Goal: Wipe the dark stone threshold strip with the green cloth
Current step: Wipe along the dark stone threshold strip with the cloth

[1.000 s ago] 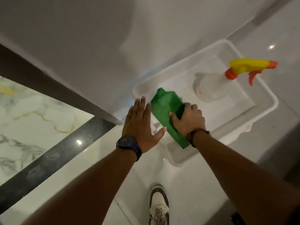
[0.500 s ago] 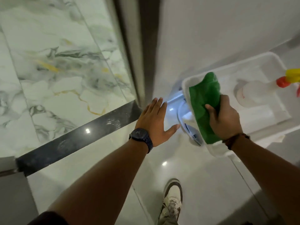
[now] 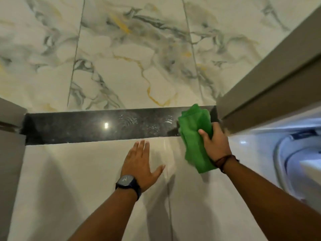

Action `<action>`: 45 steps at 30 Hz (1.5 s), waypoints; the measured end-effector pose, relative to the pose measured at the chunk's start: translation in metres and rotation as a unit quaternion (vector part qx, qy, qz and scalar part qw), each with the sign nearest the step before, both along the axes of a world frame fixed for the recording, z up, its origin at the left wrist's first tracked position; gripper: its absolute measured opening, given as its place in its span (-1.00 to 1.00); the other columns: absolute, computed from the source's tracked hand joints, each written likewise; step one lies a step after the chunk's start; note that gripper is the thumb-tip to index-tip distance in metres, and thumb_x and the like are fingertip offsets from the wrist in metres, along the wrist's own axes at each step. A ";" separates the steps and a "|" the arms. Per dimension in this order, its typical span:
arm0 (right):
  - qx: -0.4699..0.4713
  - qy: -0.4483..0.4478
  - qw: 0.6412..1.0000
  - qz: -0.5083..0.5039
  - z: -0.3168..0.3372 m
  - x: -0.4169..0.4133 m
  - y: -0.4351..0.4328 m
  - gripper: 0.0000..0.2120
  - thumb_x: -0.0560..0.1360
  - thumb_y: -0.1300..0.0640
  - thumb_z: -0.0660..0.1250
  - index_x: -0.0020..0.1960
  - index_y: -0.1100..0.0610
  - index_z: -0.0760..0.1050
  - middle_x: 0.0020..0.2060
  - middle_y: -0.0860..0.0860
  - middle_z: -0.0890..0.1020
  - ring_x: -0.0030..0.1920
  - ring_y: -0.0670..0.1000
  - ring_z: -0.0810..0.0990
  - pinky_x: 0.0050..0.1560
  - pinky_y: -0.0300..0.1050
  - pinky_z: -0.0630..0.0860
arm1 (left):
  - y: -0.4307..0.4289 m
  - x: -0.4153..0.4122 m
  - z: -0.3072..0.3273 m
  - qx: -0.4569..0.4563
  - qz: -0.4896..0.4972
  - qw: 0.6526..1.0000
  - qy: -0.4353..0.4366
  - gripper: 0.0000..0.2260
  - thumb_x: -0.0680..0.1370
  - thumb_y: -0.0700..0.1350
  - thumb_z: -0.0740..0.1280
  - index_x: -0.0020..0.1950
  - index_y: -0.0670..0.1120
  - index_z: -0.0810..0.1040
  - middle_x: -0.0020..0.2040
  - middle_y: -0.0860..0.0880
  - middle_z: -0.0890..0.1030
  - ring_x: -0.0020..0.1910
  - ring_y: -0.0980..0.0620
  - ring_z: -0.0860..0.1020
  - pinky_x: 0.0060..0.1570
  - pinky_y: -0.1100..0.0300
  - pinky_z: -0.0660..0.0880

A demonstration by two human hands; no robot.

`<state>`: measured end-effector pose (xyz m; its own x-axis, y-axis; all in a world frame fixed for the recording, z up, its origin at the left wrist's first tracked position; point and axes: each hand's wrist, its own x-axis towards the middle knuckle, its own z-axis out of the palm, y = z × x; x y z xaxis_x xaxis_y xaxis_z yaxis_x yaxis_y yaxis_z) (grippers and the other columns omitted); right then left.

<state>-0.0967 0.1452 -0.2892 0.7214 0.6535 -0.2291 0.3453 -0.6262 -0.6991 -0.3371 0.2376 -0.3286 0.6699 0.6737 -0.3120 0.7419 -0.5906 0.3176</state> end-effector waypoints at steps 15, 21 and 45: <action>-0.163 -0.268 0.944 0.105 -0.129 0.022 0.069 -0.43 0.56 -0.15 -0.09 0.52 0.02 0.10 0.53 0.19 0.03 0.51 0.20 -0.02 0.48 0.21 -0.03 | 0.037 -0.028 -0.100 0.066 0.023 0.997 -0.031 -0.15 0.47 0.40 0.04 0.56 -0.11 -0.06 0.58 -0.09 0.03 0.55 -0.08 -0.07 0.48 -0.07 -0.11; -0.119 -0.276 0.910 0.285 -0.132 -0.041 0.126 -0.42 0.56 -0.21 -0.09 0.53 -0.04 -0.02 0.54 0.14 -0.05 0.53 0.12 -0.11 0.49 0.13 -0.14 | 0.037 -0.026 -0.099 0.057 0.022 0.998 -0.022 -0.16 0.47 0.38 0.05 0.56 -0.12 -0.03 0.58 -0.09 0.06 0.55 -0.09 -0.04 0.48 -0.09 -0.07; -0.103 -0.260 0.894 0.349 -0.133 -0.064 0.117 -0.40 0.56 -0.17 -0.05 0.54 0.03 0.00 0.54 0.12 0.00 0.53 0.09 -0.10 0.51 0.11 -0.11 | 0.045 -0.047 -0.105 0.088 0.070 0.994 0.001 -0.12 0.45 0.42 0.00 0.56 -0.14 -0.09 0.57 -0.13 0.00 0.54 -0.08 -0.09 0.48 -0.06 -0.10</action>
